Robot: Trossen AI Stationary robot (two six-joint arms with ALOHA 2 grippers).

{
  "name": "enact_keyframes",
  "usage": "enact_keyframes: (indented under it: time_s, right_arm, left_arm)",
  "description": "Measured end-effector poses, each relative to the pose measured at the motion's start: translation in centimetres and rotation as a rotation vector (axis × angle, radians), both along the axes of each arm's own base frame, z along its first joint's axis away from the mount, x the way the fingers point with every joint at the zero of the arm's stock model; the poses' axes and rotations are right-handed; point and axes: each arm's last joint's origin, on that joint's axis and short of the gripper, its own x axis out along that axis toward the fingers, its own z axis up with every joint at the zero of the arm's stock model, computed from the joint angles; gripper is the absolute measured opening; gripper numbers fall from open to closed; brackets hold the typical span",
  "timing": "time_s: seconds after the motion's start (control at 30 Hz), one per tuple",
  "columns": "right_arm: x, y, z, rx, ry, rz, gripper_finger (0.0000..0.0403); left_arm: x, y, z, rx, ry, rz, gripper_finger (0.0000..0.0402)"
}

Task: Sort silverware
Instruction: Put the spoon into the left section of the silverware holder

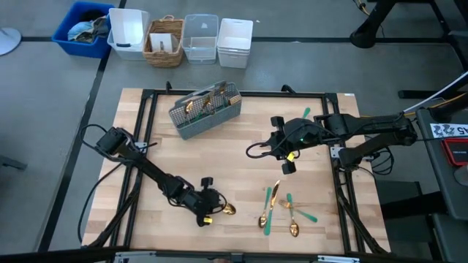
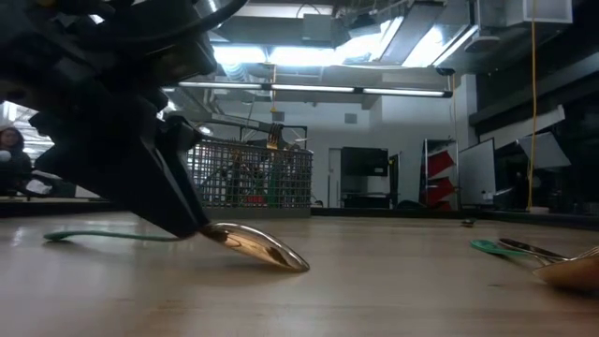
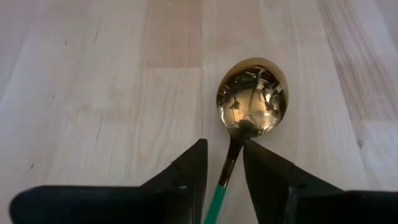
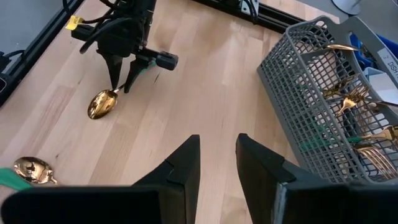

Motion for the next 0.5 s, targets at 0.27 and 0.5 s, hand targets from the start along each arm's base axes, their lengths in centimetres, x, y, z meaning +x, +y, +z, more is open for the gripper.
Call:
enact_keyframes:
  time_s: [0.27, 0.5]
  right_arm:
    - [-1.4, -0.3, 0.4, -0.042, 0.026, 0.006, 0.0103]
    - [-4.2, -0.7, 1.6, -0.046, 0.028, -0.002, 0.0103]
  left_arm:
    - [0.3, 0.3, -1.0, 0.003, 0.038, -0.03, 0.01]
    - [0.7, 0.7, -1.8, -0.003, 0.058, -0.017, 0.0086]
